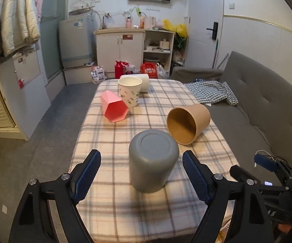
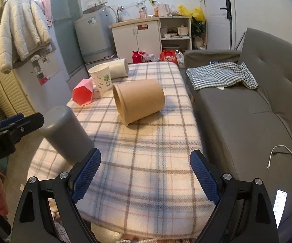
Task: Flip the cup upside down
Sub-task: 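Grasp the grey cup with the left tool and turn it base-up, then set the grey cup upside down on the table and open the left tool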
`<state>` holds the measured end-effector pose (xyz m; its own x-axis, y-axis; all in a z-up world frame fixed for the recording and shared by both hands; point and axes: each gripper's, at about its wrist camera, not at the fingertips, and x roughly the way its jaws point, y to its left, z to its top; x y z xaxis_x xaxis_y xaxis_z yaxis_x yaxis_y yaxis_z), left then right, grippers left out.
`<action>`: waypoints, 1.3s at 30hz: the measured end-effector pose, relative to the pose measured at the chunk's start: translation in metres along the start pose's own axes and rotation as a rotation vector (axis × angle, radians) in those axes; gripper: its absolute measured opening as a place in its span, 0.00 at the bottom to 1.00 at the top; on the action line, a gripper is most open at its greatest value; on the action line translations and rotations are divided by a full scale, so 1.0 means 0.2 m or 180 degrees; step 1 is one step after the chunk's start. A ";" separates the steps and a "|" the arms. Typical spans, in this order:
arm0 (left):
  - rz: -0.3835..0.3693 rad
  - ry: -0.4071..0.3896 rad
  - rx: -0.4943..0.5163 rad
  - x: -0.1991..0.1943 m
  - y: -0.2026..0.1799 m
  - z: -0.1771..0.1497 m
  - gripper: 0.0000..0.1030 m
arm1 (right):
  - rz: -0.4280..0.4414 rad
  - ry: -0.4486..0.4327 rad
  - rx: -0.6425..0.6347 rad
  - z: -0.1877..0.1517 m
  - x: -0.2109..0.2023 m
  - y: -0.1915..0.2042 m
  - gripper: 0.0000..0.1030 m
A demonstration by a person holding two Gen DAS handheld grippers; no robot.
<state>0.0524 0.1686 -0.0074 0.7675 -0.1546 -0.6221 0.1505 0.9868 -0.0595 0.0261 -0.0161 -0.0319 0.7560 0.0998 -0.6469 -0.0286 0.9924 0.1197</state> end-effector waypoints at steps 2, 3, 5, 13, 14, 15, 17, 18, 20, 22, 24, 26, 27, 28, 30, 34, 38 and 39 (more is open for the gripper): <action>0.0024 -0.0046 0.0004 -0.03 0.01 -0.05 0.83 | 0.0022 -0.0047 -0.0019 -0.01 -0.03 0.01 0.88; 0.0036 -0.0063 0.0010 -0.05 0.02 -0.07 0.83 | 0.0029 -0.0067 -0.0038 -0.02 -0.05 0.02 0.88; 0.0043 -0.0096 0.0026 -0.07 0.02 -0.11 0.83 | 0.0041 -0.0075 -0.0045 -0.03 -0.07 0.03 0.88; 0.0190 -0.0337 -0.0037 -0.15 0.08 -0.21 0.99 | 0.0073 -0.0107 -0.0057 -0.05 -0.09 0.06 0.89; 0.0203 -0.0338 -0.0055 -0.15 0.08 -0.22 0.99 | 0.0075 -0.0102 -0.0061 -0.05 -0.08 0.06 0.89; 0.0218 -0.0327 -0.0091 -0.15 0.10 -0.23 0.99 | 0.0072 -0.0104 -0.0069 -0.05 -0.08 0.07 0.89; 0.0228 -0.0308 -0.0129 -0.15 0.11 -0.24 0.99 | 0.0072 -0.0108 -0.0086 -0.06 -0.09 0.08 0.91; 0.0250 -0.0302 -0.0166 -0.15 0.13 -0.25 1.00 | 0.0073 -0.0105 -0.0097 -0.06 -0.08 0.08 0.92; 0.0265 -0.0302 -0.0227 -0.15 0.15 -0.25 1.00 | 0.0063 -0.0094 -0.0125 -0.06 -0.08 0.09 1.00; 0.0263 -0.0287 -0.0272 -0.14 0.17 -0.25 1.00 | 0.0071 -0.0098 -0.0148 -0.07 -0.08 0.10 1.00; 0.0269 -0.0265 -0.0286 -0.13 0.17 -0.26 1.00 | 0.0074 -0.0091 -0.0170 -0.07 -0.07 0.11 1.00; 0.0270 -0.0253 -0.0275 -0.13 0.17 -0.27 1.00 | 0.0075 -0.0079 -0.0185 -0.07 -0.07 0.11 1.00; 0.0267 -0.0250 -0.0262 -0.13 0.17 -0.27 1.00 | 0.0077 -0.0076 -0.0189 -0.07 -0.07 0.11 1.00; 0.0266 -0.0248 -0.0250 -0.13 0.16 -0.27 1.00 | 0.0080 -0.0073 -0.0193 -0.07 -0.06 0.11 1.00; 0.0264 -0.0252 -0.0227 -0.13 0.16 -0.27 1.00 | 0.0079 -0.0070 -0.0191 -0.07 -0.06 0.11 1.00; 0.0277 -0.0249 -0.0209 -0.13 0.15 -0.27 1.00 | 0.0085 -0.0080 -0.0165 -0.07 -0.06 0.11 1.00; 0.0317 -0.0198 -0.0227 -0.12 0.15 -0.27 1.00 | 0.0083 -0.0077 -0.0172 -0.07 -0.06 0.10 1.00; 0.0321 -0.0188 -0.0235 -0.12 0.15 -0.27 1.00 | 0.0082 -0.0079 -0.0170 -0.07 -0.06 0.10 1.00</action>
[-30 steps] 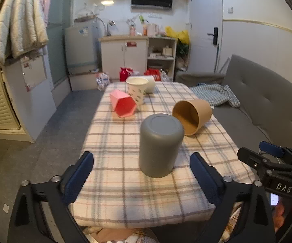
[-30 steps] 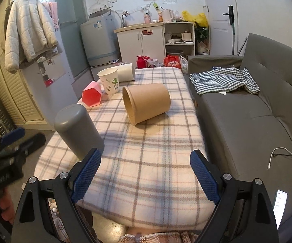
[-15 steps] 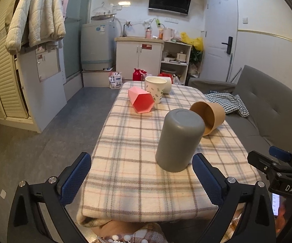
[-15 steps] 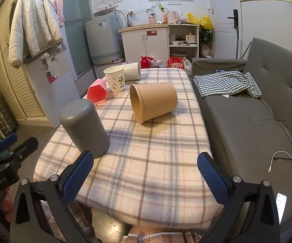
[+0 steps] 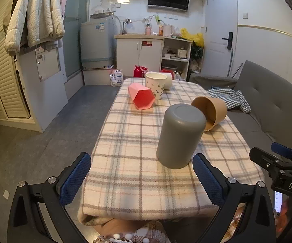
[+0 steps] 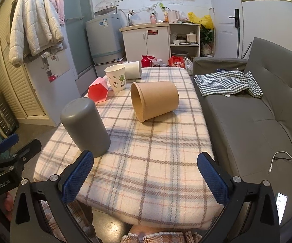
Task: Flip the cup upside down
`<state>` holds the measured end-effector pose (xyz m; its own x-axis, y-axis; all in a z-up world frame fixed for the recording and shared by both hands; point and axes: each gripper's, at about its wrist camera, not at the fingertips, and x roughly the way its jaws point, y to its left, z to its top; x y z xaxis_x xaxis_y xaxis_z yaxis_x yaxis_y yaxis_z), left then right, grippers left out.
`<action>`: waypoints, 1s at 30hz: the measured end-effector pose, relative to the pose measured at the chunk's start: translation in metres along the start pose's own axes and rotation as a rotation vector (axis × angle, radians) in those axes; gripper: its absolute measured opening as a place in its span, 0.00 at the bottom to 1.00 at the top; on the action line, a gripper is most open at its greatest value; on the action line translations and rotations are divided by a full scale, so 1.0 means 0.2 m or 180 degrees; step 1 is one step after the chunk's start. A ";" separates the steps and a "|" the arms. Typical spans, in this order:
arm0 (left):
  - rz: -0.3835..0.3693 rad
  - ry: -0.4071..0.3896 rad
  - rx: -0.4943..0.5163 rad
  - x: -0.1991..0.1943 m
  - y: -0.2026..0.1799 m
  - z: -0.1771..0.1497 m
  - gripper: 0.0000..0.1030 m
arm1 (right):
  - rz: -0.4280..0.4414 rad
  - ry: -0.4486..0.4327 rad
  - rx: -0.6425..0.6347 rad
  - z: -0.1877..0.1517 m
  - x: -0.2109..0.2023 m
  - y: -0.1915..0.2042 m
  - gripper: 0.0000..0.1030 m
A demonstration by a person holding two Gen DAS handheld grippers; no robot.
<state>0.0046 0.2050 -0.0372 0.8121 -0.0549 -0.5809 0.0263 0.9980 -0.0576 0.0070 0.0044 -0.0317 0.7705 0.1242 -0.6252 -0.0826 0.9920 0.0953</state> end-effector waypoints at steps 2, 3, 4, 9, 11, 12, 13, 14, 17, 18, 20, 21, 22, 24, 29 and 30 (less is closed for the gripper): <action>0.0008 0.0016 -0.0014 0.00 0.01 0.00 1.00 | -0.0003 0.0001 0.0010 0.00 0.00 0.00 1.00; 0.0010 0.0018 -0.0015 0.00 0.01 0.00 1.00 | -0.0004 0.0002 0.0018 0.00 0.00 -0.01 1.00; 0.0007 0.0012 -0.0011 0.00 0.01 0.00 1.00 | -0.0004 0.0004 0.0028 0.00 0.00 -0.01 1.00; 0.0004 -0.0006 0.0010 0.00 0.02 0.00 1.00 | -0.0010 0.0008 0.0048 0.00 0.00 -0.02 1.00; -0.0031 -0.0003 0.0017 -0.01 0.02 0.00 1.00 | -0.0007 0.0007 0.0043 0.00 0.00 -0.02 1.00; -0.0048 -0.0006 0.0022 -0.01 0.02 0.00 1.00 | -0.0007 0.0006 0.0043 0.00 0.00 -0.02 1.00; -0.0046 -0.0010 0.0031 -0.01 0.02 0.00 1.00 | -0.0006 0.0006 0.0040 0.00 0.00 -0.02 1.00; -0.0037 -0.0011 0.0045 -0.01 0.01 0.00 1.00 | -0.0006 0.0007 0.0044 0.00 0.00 -0.02 1.00; -0.0046 -0.0005 0.0041 -0.01 0.01 0.00 1.00 | -0.0005 0.0012 0.0042 0.00 0.00 -0.02 1.00; -0.0043 -0.0008 0.0038 -0.01 0.01 0.00 1.00 | -0.0007 0.0013 0.0042 0.00 0.00 -0.02 1.00; -0.0049 -0.0009 0.0036 -0.01 0.01 0.00 1.00 | -0.0006 0.0010 0.0044 0.00 0.00 -0.02 1.00; -0.0044 -0.0006 0.0037 -0.01 0.01 0.00 1.00 | -0.0006 0.0013 0.0044 0.00 0.00 -0.02 1.00; -0.0045 -0.0002 0.0036 -0.01 0.01 0.00 1.00 | -0.0006 0.0013 0.0044 0.00 0.00 -0.02 1.00; -0.0045 -0.0005 0.0040 -0.01 0.01 0.00 1.00 | -0.0005 0.0013 0.0041 0.00 0.00 -0.02 1.00; -0.0047 -0.0005 0.0041 -0.01 0.01 0.00 1.00 | -0.0006 0.0013 0.0041 0.00 0.00 -0.02 1.00; -0.0044 -0.0005 0.0043 -0.01 0.00 -0.01 1.00 | -0.0006 0.0012 0.0042 0.00 0.00 -0.02 1.00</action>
